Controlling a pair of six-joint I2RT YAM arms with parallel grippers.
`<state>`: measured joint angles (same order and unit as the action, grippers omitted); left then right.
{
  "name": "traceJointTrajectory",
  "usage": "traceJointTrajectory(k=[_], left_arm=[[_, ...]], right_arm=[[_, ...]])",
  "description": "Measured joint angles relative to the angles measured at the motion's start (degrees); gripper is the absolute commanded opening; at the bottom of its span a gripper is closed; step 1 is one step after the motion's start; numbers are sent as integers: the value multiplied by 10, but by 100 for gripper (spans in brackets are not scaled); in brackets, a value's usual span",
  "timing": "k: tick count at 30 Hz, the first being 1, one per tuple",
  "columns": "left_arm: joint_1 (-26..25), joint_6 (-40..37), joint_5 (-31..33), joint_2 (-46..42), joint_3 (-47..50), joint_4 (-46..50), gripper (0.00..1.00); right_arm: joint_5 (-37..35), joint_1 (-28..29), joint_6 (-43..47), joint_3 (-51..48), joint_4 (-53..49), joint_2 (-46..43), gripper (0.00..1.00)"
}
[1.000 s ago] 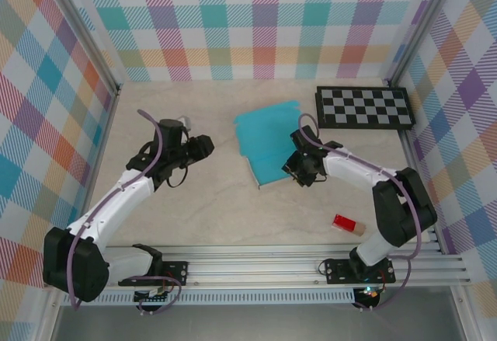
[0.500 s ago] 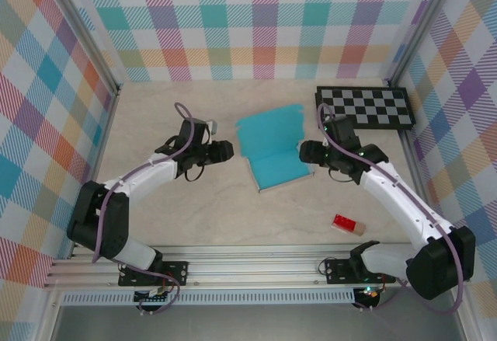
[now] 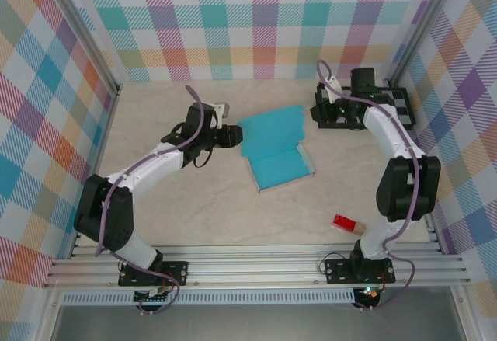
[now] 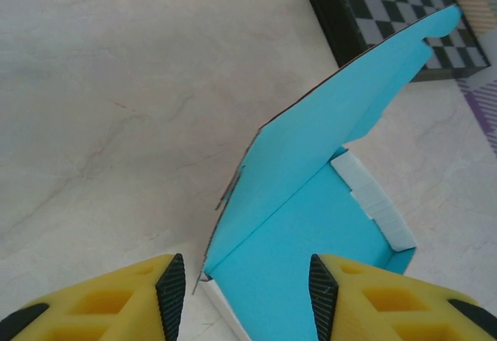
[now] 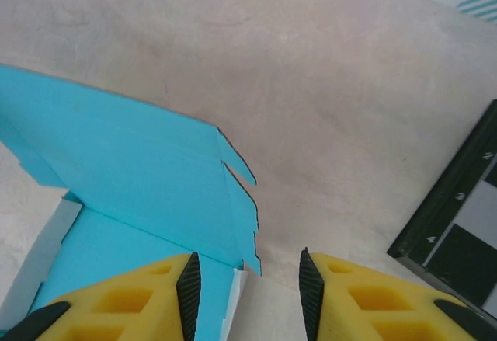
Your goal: Fold the paper box
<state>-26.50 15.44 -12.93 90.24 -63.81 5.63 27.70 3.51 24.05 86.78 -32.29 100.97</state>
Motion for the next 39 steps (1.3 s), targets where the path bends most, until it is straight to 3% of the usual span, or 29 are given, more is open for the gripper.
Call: traceJointTrajectory(k=[12,24,39], left_arm=[[-16,-21,8,51,-22,2,32],[-23,-29,52,82,-74,33,14],[-29,-29,92,92,-91,54,10]], right_arm=[[52,0,44,16,24,70,35],[86,1,52,48,19,118,23],[92,17,65,44,-6,118,24]])
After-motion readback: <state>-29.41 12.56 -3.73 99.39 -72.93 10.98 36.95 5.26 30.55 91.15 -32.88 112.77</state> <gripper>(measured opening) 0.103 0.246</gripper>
